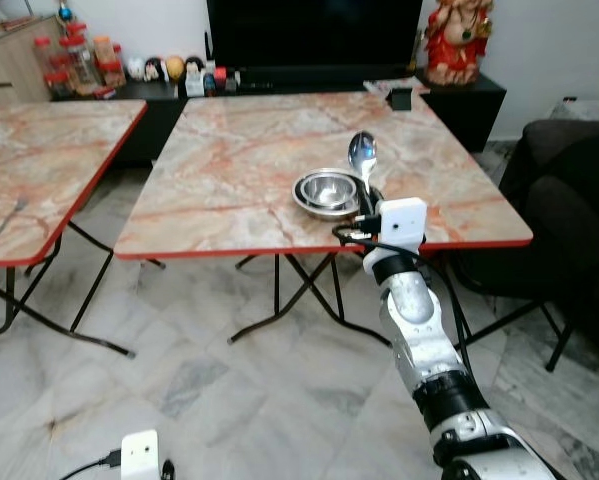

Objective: Setting the table

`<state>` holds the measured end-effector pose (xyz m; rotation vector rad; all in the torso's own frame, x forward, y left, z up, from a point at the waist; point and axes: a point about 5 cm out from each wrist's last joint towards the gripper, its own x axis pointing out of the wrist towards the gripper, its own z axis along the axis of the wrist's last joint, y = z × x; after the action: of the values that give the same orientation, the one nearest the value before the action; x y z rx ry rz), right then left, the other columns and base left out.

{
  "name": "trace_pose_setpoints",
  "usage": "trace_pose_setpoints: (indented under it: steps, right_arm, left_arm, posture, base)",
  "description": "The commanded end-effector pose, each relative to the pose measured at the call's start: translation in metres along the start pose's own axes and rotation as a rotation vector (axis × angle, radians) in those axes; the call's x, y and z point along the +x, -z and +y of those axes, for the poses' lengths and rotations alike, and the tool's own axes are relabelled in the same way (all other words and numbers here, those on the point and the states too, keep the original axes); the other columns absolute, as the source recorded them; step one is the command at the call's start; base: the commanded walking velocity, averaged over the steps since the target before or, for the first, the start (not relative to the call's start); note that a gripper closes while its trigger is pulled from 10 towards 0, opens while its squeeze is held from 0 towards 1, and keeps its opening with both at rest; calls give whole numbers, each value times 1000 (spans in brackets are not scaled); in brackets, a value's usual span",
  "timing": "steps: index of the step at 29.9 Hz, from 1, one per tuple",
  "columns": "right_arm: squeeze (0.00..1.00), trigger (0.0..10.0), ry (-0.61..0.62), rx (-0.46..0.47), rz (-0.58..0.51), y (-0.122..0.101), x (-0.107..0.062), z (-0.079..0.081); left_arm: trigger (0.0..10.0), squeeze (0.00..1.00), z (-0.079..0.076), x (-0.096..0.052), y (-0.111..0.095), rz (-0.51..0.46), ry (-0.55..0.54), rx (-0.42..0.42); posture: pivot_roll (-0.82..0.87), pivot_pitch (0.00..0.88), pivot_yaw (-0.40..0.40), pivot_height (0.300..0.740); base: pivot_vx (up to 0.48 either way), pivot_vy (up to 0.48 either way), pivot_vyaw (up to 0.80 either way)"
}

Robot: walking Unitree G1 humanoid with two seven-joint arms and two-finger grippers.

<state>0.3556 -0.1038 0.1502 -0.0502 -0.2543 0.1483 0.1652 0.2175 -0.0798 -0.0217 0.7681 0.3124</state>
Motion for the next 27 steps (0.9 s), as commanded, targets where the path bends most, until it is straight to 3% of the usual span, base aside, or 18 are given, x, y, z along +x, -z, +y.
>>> trace_pose_setpoints:
  steps: [1,16,27]
  right_arm:
    - [0,10000,-3,-4,-3,-3,4,0]
    - [0,10000,-37,-39,-15,-5,4,6]
    - [0,10000,-24,-13,-15,-5,4,5]
  left_arm:
    - [10000,0,1,0,0,8,-8,-8]
    - [10000,0,1,0,1,11,-6,-8]
    - [10000,0,-1,0,0,7,-2,-9]
  posture:
    - [-27,0,5,732]
    - [-26,0,9,732]
    - [-26,0,6,732]
  base:
    - [368,0,0]
    - [371,0,0]
    - [371,0,0]
